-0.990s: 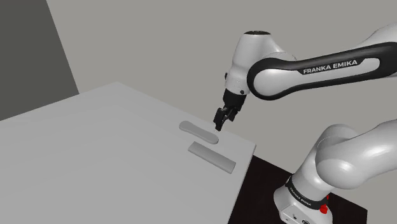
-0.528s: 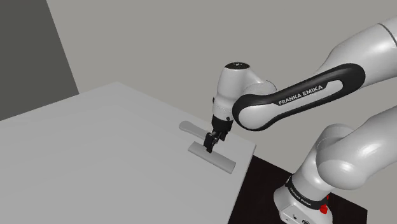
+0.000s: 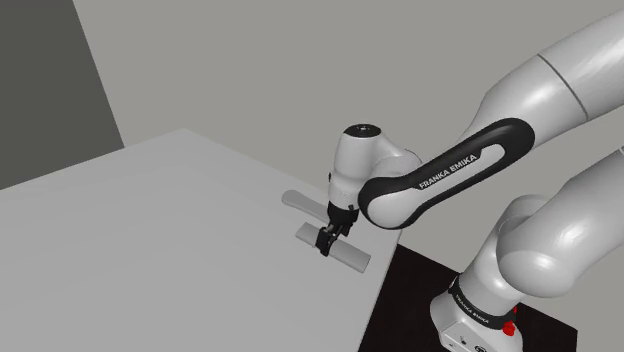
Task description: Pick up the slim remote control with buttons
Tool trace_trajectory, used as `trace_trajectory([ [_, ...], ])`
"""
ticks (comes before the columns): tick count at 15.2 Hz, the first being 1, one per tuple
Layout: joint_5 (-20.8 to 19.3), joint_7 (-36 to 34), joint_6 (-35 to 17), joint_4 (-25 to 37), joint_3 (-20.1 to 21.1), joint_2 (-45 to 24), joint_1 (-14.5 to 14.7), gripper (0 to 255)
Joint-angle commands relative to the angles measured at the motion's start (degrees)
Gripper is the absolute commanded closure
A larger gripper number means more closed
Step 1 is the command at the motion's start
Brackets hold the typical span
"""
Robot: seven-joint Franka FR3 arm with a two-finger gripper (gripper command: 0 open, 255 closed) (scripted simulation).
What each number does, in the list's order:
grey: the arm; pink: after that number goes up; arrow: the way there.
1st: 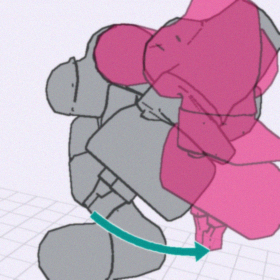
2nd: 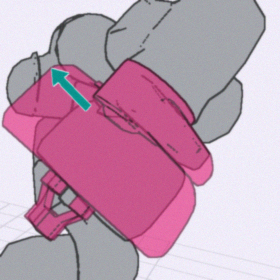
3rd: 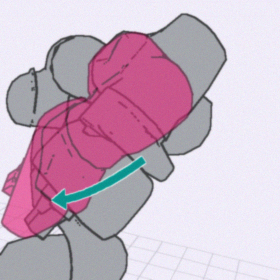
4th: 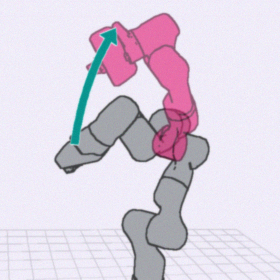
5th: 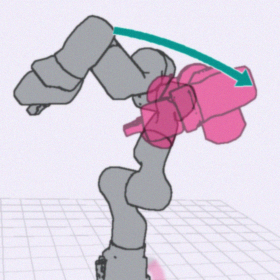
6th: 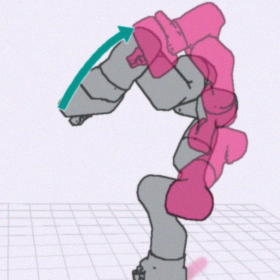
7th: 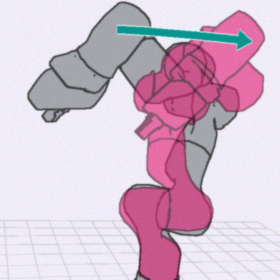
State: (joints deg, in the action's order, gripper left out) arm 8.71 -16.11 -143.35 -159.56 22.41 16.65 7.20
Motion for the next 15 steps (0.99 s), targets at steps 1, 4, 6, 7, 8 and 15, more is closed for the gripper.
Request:
trace_trajectory([
  [1, -0.9, -0.6, -3.0, -0.5, 0.5, -2.6, -0.6, 0],
  [4, -0.9, -0.5, -3.0, -0.5, 0.4, -2.6, -0.6, 255],
  [6, -0.9, -0.5, -3.0, -0.4, 0.4, -2.6, -0.6, 255],
  [7, -0.8, -0.5, -3.0, -0.5, 0.4, -2.5, -0.6, 255],
  [8, -0.9, -0.5, -3.0, -0.5, 0.4, -2.5, -0.6, 255],
  [15, -0.2, -0.1, -0.9, -0.1, 0.1, -0.7, -0.2, 255],
])
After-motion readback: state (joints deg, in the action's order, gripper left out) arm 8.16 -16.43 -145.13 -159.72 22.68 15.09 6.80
